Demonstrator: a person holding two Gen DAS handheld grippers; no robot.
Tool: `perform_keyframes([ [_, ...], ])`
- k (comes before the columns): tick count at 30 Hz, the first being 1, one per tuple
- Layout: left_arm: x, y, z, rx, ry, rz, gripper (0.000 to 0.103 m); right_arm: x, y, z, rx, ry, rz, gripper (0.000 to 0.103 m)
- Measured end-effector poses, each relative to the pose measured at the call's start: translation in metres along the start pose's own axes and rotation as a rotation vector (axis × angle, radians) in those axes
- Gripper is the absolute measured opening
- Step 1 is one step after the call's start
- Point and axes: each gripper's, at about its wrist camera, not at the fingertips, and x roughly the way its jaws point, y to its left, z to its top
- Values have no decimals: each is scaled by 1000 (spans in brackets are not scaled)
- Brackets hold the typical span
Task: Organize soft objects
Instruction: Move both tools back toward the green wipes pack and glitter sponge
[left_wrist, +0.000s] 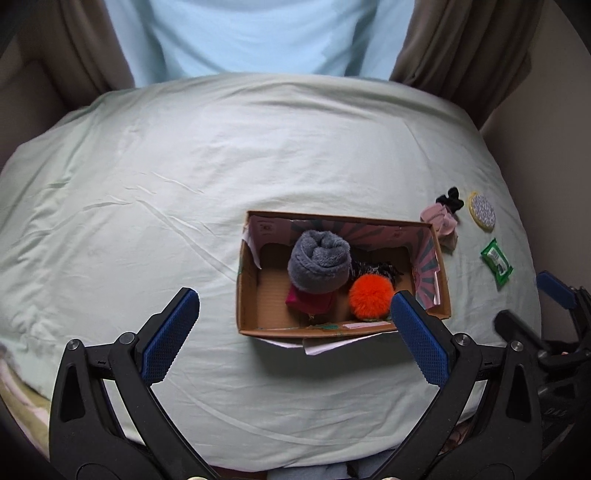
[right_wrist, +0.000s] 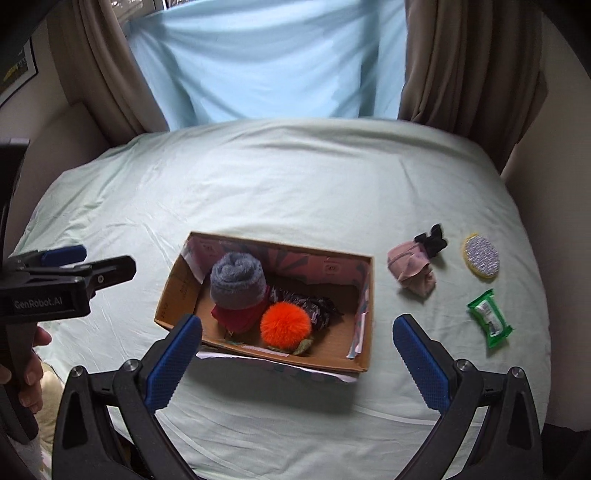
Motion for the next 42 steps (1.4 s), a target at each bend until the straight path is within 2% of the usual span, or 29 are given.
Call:
perform_keyframes([
  [6,-68,-16,-15,-46,-151,42,103,-64,-26,0,44,-149,-31,103],
  [12,-143,-60,-35,-71,-341,110,103,-136,-68,-1,102,-314,-74,103],
  [19,-169,-123,-40,-75,-412,111,103,-184,-129,-11,141,-402,-89,103],
  [24,-148,-176,-34,-74,-382,87,103,-182,-177,-15,134,-387,-100,103],
  [30,-102,-240,-21,-67,-321,56,103,-159,-239,-18,103,-342,-124,103],
  [36,-40,-288,-7,-97,-246,15,103,-114,-296,-22,85,-265,-143,103],
  [42,22,-325,5,-104,-188,7,103,-54,-334,-28,75,-176,-76,103],
])
